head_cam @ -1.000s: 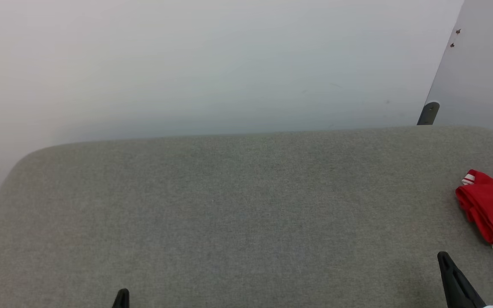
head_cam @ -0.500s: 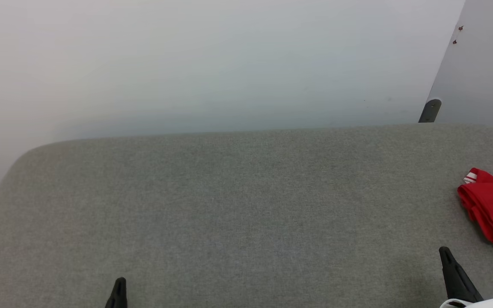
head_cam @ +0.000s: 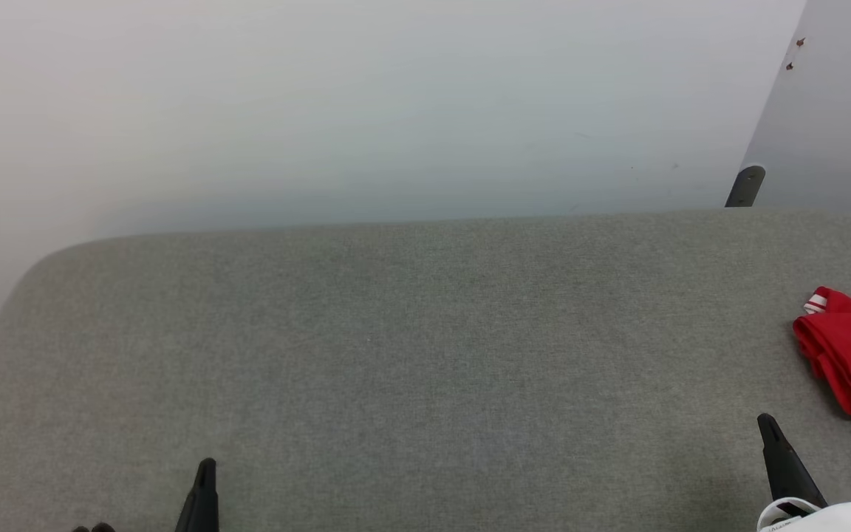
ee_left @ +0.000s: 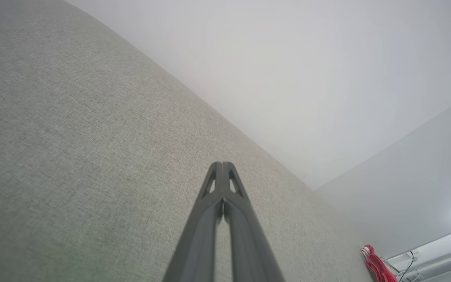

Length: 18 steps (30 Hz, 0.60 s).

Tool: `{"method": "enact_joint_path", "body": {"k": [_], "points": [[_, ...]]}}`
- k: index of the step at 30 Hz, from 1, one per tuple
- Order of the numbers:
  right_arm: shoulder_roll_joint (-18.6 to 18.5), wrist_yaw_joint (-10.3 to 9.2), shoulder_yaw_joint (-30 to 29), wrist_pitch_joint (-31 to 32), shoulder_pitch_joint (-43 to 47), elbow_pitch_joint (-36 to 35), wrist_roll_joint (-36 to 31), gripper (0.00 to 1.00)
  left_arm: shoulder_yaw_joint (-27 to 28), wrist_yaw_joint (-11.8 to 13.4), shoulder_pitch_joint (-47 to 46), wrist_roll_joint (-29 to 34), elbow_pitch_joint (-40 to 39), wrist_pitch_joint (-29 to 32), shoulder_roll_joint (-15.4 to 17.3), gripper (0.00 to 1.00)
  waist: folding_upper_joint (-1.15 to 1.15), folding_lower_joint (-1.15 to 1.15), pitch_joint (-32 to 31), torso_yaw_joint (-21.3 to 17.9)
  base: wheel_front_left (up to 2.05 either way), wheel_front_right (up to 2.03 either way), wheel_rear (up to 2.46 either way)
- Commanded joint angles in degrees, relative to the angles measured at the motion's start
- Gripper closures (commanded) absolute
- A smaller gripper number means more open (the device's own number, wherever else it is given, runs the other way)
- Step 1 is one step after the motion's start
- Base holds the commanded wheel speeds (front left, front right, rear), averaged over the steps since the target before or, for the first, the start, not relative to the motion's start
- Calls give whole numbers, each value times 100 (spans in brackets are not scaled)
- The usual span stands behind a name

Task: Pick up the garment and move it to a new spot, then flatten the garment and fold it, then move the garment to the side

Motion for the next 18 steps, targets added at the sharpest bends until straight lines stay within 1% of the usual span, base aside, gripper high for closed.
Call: {"method": "enact_joint_path", "body": {"k": [1, 18], "points": [[6, -1, -63, 39, -169, -39, 193, 100, 29, -5, -168, -210, -37, 52, 14, 100, 0, 0, 7, 2, 0, 0, 0], [138, -2, -168, 244, -366, 95, 1231, 100, 91, -8, -494, -1348, 105, 387, -26, 100, 0, 0, 73, 16, 0, 0, 0]]}}
